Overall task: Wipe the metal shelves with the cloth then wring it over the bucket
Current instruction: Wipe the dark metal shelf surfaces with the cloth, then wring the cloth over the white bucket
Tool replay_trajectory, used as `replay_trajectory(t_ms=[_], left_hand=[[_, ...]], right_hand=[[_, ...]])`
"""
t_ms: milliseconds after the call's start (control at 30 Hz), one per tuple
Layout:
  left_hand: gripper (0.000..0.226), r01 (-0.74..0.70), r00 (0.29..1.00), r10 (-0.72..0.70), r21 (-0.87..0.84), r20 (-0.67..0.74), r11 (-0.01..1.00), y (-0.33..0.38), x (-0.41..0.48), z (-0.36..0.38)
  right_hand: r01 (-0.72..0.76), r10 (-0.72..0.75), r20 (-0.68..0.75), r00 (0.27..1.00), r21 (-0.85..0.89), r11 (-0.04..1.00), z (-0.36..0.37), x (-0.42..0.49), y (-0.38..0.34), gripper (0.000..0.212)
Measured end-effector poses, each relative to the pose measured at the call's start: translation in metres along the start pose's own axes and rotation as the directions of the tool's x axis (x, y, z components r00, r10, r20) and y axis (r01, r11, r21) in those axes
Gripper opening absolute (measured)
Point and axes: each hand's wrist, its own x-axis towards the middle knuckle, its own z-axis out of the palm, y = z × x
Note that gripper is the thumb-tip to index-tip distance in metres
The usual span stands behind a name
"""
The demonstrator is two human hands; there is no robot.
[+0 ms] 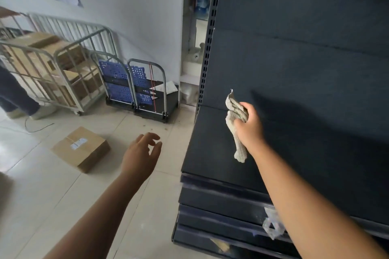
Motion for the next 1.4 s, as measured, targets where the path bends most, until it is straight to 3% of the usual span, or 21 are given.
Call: replay_trajectory(t_ms=[267, 400, 467, 567, 633, 733, 833, 1000, 1167, 1300, 1400], left_hand=[[0.017, 0.093, 0.994, -0.094, -0.032, -0.047, 0.995, 0.063, -0.019, 0.026], [0.015, 0.165, 0.983, -0.172, -0.115, -0.062, 0.980, 0.082, -0.046, 0.027], [0.016, 0.204, 0.971, -0.220, -0.161, -0.093, 0.966, 0.084, -0.061, 0.023], [0.025, 0.263, 0.949, -0.293, -0.220, -0.116, 0.939, 0.083, -0.086, 0.009], [0.035, 0.275, 0.939, -0.323, -0.303, -0.120, 0.912, 0.083, -0.107, -0.004], [0.051, 0.218, 0.935, -0.323, -0.483, -0.145, 0.848, 0.080, -0.139, -0.032], [0.053, 0.175, 0.897, -0.376, -0.592, -0.234, 0.787, 0.066, -0.179, -0.066], [0.052, 0.223, 0.828, -0.482, -0.621, -0.286, 0.751, 0.024, -0.258, -0.113], [0.022, 0.336, 0.688, -0.644, -0.639, -0.335, 0.692, -0.035, -0.328, -0.140], [0.008, 0.391, 0.584, -0.740, -0.683, -0.334, 0.617, -0.078, -0.360, -0.148], [0.004, 0.432, 0.552, -0.785, -0.708, -0.282, 0.558, -0.103, -0.373, -0.138]], right_hand=[[0.024, -0.032, 0.048, 0.998, 0.165, 0.986, -0.060, 0.007, 0.021, 0.048], [-0.013, -0.085, 0.237, 0.968, 0.383, 0.924, -0.058, -0.002, 0.006, 0.050], [-0.072, -0.149, 0.411, 0.900, 0.475, 0.877, -0.047, -0.014, -0.006, 0.056], [-0.224, -0.241, 0.656, 0.715, 0.542, 0.810, -0.022, -0.046, -0.026, 0.059], [-0.259, -0.292, 0.746, 0.598, 0.526, 0.810, 0.000, -0.076, -0.037, 0.062], [-0.273, -0.359, 0.804, 0.474, 0.522, 0.808, 0.033, -0.124, -0.055, 0.061], [-0.304, -0.375, 0.832, 0.408, 0.512, 0.803, 0.061, -0.173, -0.072, 0.046], [-0.326, -0.351, 0.904, 0.242, 0.417, 0.848, 0.113, -0.266, -0.091, 0.043], [-0.306, -0.271, 0.953, 0.138, 0.301, 0.903, 0.160, -0.346, -0.098, 0.038], [-0.317, -0.164, 0.979, 0.119, 0.194, 0.928, 0.190, -0.364, -0.088, 0.019], [-0.279, -0.103, 0.989, 0.104, 0.128, 0.952, 0.208, -0.362, -0.070, 0.016]])
